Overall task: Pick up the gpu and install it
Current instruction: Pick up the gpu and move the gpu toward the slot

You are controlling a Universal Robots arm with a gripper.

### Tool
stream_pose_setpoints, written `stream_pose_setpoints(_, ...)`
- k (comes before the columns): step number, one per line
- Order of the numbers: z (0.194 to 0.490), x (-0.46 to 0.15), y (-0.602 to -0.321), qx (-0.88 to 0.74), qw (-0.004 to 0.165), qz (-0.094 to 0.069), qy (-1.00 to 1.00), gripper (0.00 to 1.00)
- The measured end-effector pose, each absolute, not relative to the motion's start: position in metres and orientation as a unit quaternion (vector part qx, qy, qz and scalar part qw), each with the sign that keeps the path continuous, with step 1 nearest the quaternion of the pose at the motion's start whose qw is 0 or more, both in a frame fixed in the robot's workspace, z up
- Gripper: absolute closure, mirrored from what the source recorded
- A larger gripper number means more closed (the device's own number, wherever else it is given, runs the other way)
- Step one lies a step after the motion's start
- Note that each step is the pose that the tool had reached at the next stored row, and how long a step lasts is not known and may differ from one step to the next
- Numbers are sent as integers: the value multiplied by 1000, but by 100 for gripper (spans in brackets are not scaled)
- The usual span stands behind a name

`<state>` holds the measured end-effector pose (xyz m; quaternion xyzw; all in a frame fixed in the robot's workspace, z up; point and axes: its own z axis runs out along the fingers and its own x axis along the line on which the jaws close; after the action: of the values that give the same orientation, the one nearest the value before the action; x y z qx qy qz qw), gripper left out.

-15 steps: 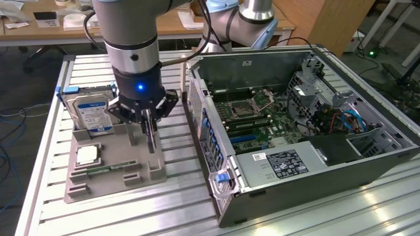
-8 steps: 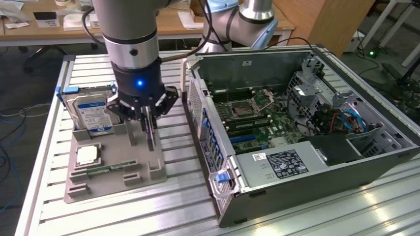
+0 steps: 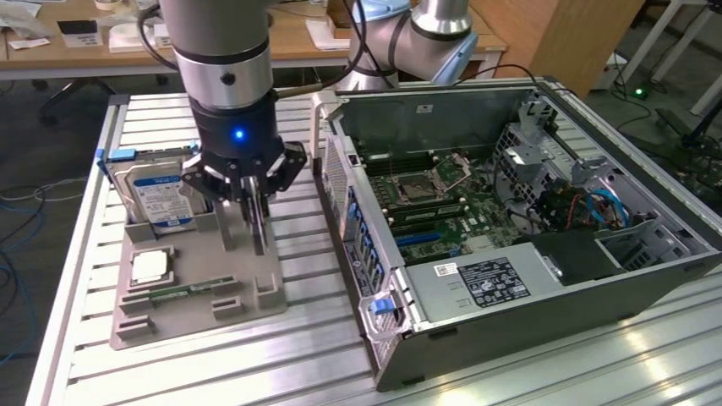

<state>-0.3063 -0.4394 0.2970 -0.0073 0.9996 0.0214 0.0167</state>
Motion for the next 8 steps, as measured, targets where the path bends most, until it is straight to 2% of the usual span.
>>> stream_pose_setpoints(8,306,-306,-439,-7,17,21,1000,72)
